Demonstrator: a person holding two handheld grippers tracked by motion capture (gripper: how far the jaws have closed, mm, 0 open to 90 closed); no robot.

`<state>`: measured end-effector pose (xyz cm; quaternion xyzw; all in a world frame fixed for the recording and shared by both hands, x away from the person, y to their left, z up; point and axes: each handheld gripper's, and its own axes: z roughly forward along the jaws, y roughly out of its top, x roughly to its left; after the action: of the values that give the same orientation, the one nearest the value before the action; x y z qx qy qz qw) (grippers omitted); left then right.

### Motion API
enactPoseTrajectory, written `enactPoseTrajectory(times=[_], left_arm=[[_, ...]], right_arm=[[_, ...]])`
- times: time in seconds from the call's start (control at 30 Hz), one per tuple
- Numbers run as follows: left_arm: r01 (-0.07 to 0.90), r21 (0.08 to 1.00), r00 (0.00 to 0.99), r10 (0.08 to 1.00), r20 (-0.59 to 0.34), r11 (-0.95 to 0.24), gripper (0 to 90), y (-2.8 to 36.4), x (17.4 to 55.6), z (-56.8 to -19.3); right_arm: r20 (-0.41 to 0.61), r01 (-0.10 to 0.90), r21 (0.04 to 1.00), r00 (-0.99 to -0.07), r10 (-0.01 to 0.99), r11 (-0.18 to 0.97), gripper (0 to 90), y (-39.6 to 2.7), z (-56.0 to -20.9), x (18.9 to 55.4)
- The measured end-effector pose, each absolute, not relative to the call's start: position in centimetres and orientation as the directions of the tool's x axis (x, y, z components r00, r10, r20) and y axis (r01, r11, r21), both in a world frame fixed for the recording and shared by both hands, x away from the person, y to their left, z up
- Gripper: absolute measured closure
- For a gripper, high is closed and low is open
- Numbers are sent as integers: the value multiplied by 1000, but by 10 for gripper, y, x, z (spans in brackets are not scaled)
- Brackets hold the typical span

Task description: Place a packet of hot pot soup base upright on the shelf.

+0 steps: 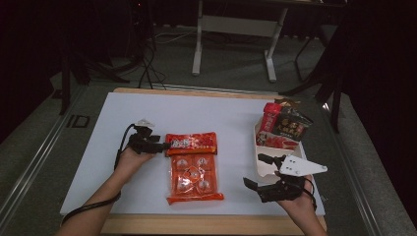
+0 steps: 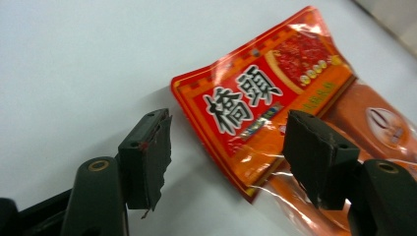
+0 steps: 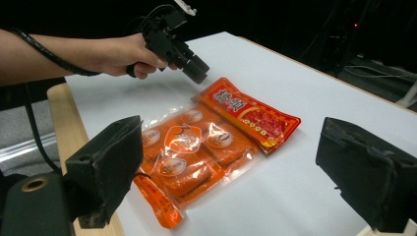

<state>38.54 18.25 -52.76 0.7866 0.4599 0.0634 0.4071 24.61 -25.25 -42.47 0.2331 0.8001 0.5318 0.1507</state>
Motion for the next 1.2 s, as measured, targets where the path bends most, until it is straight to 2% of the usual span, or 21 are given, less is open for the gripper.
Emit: enactPoseTrajectory(times=[0.27,0.53,0.77,0.8,0.87,0.9,0.93,1.0,1.2], left_arm=[[705,664,564,765,-311,-249,415,175,396,-544],[714,657,579,733,-357,-244,574,165,402,-551],[721,638,595,714,-369,-272,668,149,405,-550],[721,637,598,710,-373,-273,721,147,405,-550],[715,633,614,699,-367,-296,755,143,406,-548],[718,629,615,695,-371,-299,849,141,406,-548],[700,638,629,701,-336,-321,872,139,404,-546],[682,645,640,709,-297,-345,887,135,402,-542],[642,699,655,700,-285,-316,891,136,395,-526]], right_arm=[[4,209,924,-843,537,321,108,-254,-424,245],[18,218,923,-847,532,316,130,-255,-425,246],[23,225,922,-845,534,316,131,-256,-426,247],[27,229,920,-847,532,317,131,-256,-427,247],[27,230,919,-847,531,319,131,-256,-428,248],[31,234,918,-849,528,321,132,-255,-428,248],[32,235,917,-848,529,322,132,-255,-429,248],[33,237,915,-849,527,325,134,-255,-429,249],[25,240,913,-841,541,330,139,-255,-430,250]])
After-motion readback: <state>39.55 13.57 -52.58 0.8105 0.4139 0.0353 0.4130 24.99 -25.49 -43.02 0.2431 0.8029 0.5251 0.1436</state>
